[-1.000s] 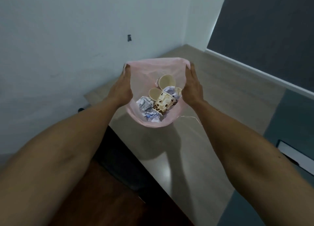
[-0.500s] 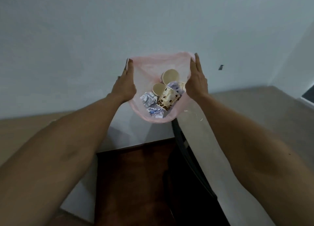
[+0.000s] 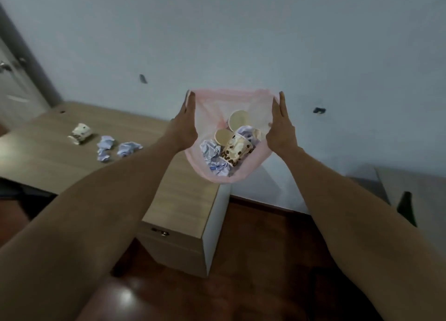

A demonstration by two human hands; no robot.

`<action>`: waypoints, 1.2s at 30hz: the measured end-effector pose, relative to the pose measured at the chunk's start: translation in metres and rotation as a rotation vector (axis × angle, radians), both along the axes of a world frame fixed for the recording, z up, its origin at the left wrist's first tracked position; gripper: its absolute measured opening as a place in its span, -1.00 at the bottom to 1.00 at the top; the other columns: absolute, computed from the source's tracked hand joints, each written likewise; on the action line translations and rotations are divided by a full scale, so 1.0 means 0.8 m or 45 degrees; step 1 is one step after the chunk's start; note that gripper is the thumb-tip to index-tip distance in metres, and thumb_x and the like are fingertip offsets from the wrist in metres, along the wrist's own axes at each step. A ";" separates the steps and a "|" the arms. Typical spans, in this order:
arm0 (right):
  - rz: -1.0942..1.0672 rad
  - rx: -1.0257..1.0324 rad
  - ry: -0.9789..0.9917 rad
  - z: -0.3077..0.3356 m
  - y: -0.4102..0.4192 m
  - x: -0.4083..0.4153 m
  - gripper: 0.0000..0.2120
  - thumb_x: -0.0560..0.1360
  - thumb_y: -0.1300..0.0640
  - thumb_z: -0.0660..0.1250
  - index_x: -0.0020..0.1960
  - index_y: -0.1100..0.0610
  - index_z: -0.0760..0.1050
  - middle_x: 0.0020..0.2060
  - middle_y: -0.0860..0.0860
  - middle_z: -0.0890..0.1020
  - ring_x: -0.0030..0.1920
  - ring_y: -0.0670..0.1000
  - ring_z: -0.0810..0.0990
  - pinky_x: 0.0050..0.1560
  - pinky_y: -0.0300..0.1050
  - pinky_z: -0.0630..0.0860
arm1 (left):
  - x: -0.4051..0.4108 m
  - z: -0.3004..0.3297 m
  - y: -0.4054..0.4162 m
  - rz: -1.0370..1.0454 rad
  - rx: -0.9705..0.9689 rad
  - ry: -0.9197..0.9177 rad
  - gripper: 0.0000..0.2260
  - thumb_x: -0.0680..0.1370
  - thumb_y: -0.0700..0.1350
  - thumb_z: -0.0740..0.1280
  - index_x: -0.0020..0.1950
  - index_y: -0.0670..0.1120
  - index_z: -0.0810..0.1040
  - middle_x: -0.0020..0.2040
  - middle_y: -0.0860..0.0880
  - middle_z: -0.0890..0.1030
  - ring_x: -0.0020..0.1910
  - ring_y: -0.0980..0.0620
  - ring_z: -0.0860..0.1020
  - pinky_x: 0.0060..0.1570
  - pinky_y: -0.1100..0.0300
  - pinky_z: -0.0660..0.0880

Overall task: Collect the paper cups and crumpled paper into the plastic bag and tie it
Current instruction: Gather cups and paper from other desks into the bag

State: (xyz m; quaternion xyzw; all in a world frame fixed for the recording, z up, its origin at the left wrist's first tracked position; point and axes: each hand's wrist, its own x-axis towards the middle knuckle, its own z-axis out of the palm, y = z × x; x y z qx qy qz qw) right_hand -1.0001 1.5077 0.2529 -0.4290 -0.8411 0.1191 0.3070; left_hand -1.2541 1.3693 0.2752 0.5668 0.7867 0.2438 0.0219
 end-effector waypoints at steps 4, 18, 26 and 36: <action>0.173 0.004 -0.030 -0.030 -0.012 -0.096 -0.11 0.41 0.55 0.19 0.65 0.11 0.02 0.65 0.02 -0.07 -0.18 0.28 0.60 -0.36 0.04 0.48 | -0.080 -0.033 -0.038 0.122 -0.023 -0.022 -0.09 0.45 -0.47 0.20 0.65 -0.10 -0.22 0.67 -0.08 -0.11 0.45 -0.30 0.38 0.22 -0.14 0.50; 0.379 -0.193 -0.216 -0.118 0.067 -0.315 -0.09 0.47 0.55 0.21 0.66 0.11 -0.13 0.62 -0.10 -0.27 0.04 0.29 0.61 -0.28 0.13 0.58 | -0.254 -0.120 -0.014 0.338 -0.203 -0.078 -0.11 0.49 -0.45 0.24 0.65 -0.14 -0.24 0.66 -0.19 -0.10 0.27 -0.33 0.49 0.01 -0.03 0.43; 0.293 -0.221 -0.242 -0.140 0.121 -0.388 -0.07 0.44 0.56 0.21 0.65 0.08 -0.11 0.63 -0.09 -0.24 -0.16 0.25 0.60 -0.29 0.14 0.57 | -0.338 -0.151 0.050 0.230 -0.232 -0.128 -0.09 0.51 -0.42 0.25 0.63 -0.12 -0.31 0.66 -0.15 -0.16 0.36 -0.37 0.44 0.16 -0.18 0.52; -0.103 -0.166 -0.220 -0.164 0.098 -0.444 -0.08 0.42 0.58 0.20 0.65 0.13 -0.06 0.64 -0.04 -0.21 -0.29 0.18 0.57 -0.44 0.02 0.49 | -0.474 -0.211 0.141 -0.172 -0.257 -0.161 -0.10 0.52 -0.41 0.25 0.65 -0.04 -0.26 0.66 -0.02 -0.21 0.29 -0.36 0.51 0.10 -0.22 0.56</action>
